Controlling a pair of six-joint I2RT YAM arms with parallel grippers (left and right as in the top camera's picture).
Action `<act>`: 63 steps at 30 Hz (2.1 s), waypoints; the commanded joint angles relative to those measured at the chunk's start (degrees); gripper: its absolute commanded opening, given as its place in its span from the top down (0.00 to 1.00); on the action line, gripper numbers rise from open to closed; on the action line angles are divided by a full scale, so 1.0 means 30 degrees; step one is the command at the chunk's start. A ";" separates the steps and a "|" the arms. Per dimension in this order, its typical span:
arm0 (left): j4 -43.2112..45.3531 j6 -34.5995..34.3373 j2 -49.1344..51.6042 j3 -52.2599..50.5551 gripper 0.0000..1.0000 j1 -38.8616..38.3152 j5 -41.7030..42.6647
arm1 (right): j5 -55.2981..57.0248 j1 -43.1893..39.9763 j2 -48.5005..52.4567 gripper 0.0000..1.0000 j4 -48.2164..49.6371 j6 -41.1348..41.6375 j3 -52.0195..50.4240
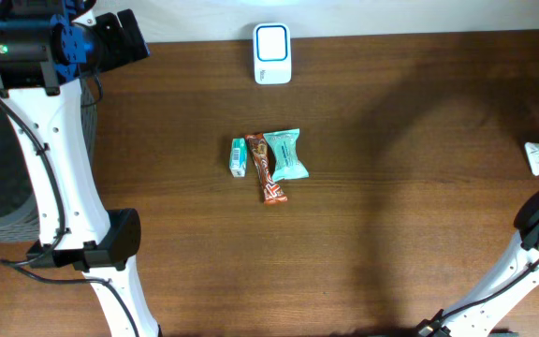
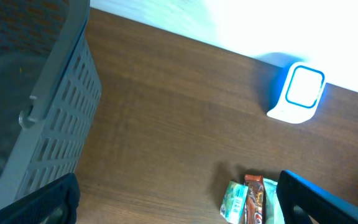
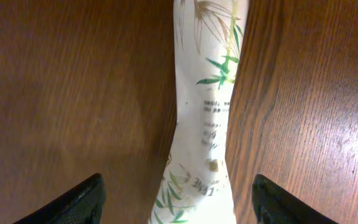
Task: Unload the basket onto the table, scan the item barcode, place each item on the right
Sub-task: 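Reach the right gripper to the green pack and grasp it, then lift the green pack to the scanner face with the right gripper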
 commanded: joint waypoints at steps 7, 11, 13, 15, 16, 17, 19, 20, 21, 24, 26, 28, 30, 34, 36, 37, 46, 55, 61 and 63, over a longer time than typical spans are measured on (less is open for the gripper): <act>-0.0007 0.0087 0.0117 0.0095 0.01 0.0087 -0.0138 | -2.0837 0.1923 -0.2783 0.21 -0.5217 -0.8896 0.0160; -0.0015 0.0087 0.0117 0.0095 0.01 0.0087 -0.0138 | -1.9526 0.5850 -0.2703 0.07 -0.8947 -1.4061 0.0160; -0.0015 0.0087 0.0117 0.0095 0.01 0.0087 -0.0138 | -1.5154 0.8728 -0.2433 0.00 -0.9777 -1.4243 0.0153; -0.0007 0.0095 0.0117 0.0095 0.01 0.0087 -0.0138 | -1.4404 1.0746 -0.2135 0.01 -0.9916 -1.4243 0.0015; -0.0015 0.0095 0.0117 0.0095 0.01 0.0087 -0.0138 | -1.4367 1.2211 -0.1902 0.01 -0.9719 -1.4171 -0.0197; -0.0007 0.0087 0.0117 0.0095 0.01 0.0087 -0.0138 | -1.4360 1.3187 -0.1734 0.01 -0.9566 -1.4076 -0.0299; -0.0007 0.0087 0.0117 0.0095 0.01 0.0087 -0.0138 | -1.4316 1.4972 -0.1297 0.00 -0.8881 -1.3522 -0.0525; -0.0015 0.0095 0.0117 0.0095 0.01 0.0087 -0.0138 | -1.4229 1.5730 -0.1122 0.01 -0.8502 -1.3442 -0.0634; -0.0007 0.0087 0.0117 0.0095 0.01 0.0087 -0.0138 | -1.4214 1.6640 -0.0852 0.01 -0.7861 -1.3260 -0.0976; -0.0015 0.0087 0.0117 0.0095 0.01 0.0087 -0.0138 | -1.4018 1.7959 -0.0240 0.01 -0.6768 -1.1839 -0.1457; -0.0007 0.0087 0.0117 0.0095 0.01 0.0087 -0.0138 | -1.4010 1.8462 0.0182 0.04 -0.6295 -1.0892 -0.1472; -0.0015 0.0087 0.0117 0.0095 0.01 0.0087 -0.0138 | -1.4076 1.8797 0.0612 0.08 -0.5931 -1.0870 -0.1508; -0.0007 0.0087 0.0117 0.0095 0.01 0.0087 -0.0138 | -1.4054 1.9045 0.1020 0.12 -0.5588 -1.0870 -0.1603; -0.0007 0.0087 0.0117 0.0095 0.01 0.0087 -0.0138 | -1.3850 1.9096 0.1581 0.46 -0.5297 -1.0870 -0.1647; -0.0007 0.0095 0.0117 0.0095 0.01 0.0087 -0.0138 | -1.3653 1.9096 0.1574 0.61 -0.5297 -1.0863 -0.1632; -0.0007 0.0095 0.0117 0.0095 0.01 0.0087 -0.0138 | -1.3646 1.9088 0.1530 0.66 -0.5355 -1.0863 -0.1508; -0.0015 0.0087 0.0117 0.0095 0.01 0.0087 -0.0138 | -0.0080 1.9438 0.0889 0.88 -1.1854 -0.5333 0.4546; -0.0015 0.0087 0.0117 0.0095 0.01 0.0087 -0.0138 | 0.0583 1.9518 0.1027 0.47 -0.8765 -0.5027 -0.0597; -0.0007 0.0087 0.0117 0.0095 0.01 0.0087 -0.0138 | 0.1982 1.9504 0.0918 0.01 -1.2480 -0.5093 0.5187; -0.0007 0.0087 0.0117 0.0095 0.01 0.0087 -0.0138 | 0.1931 1.9504 0.0918 0.01 -1.2582 -0.5093 0.5770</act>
